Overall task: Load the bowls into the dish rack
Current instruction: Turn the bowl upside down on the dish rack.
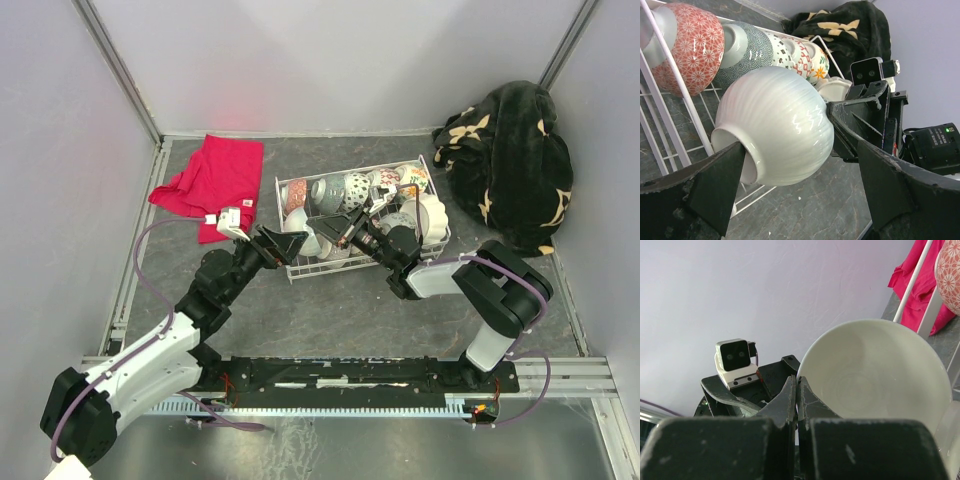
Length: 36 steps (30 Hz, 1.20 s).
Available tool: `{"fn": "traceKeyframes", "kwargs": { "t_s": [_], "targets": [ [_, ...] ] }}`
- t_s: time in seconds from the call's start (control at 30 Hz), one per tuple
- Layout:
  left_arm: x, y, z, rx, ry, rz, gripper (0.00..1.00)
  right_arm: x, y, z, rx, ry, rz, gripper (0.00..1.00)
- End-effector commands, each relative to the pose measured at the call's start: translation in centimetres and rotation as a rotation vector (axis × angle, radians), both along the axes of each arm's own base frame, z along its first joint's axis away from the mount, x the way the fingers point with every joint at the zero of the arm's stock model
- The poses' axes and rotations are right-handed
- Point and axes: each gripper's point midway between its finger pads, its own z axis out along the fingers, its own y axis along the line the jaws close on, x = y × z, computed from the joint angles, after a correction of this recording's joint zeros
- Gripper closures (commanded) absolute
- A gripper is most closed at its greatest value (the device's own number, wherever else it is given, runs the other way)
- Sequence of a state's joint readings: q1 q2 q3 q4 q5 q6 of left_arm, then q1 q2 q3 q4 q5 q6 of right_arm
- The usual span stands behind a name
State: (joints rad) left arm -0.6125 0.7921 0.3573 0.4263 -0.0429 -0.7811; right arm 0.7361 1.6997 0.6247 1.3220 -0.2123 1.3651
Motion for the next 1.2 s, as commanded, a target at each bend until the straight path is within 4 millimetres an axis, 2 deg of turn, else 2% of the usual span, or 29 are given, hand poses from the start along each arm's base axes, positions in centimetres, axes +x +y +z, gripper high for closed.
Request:
{"fn": "traceKeyframes", "kwargs": {
  "t_s": [0.0, 0.37, 0.6, 0.97, 1.17],
  "targets": [
    [-0.2, -0.6, 2.4, -0.086, -0.046, -0.032, 0.01, -0.4, -0.4, 4.8, 0.125, -0.114, -0.004, 0.98],
    [-0.5, -1.2, 3.9, -0.108, -0.103, -0.069, 0.01, -0.6, 0.7, 3.4, 0.102, -0.093, 0.013, 0.98],
    [-0.8, -1.3, 4.7, -0.116, -0.127, -0.084, 0.01, -0.8, 1.7, 1.6, 0.07, -0.069, 0.024, 0.98],
    [-0.5, -2.1, 4.8, -0.118, -0.123, -0.113, 0.01, -1.3, 1.0, -2.2, -0.007, -0.021, 0.01, 0.98],
    [-0.5, -2.5, 5.7, -0.13, -0.14, -0.133, 0.01, -1.6, 0.9, -3.2, -0.033, -0.016, 0.017, 0.98]
  ]
}}
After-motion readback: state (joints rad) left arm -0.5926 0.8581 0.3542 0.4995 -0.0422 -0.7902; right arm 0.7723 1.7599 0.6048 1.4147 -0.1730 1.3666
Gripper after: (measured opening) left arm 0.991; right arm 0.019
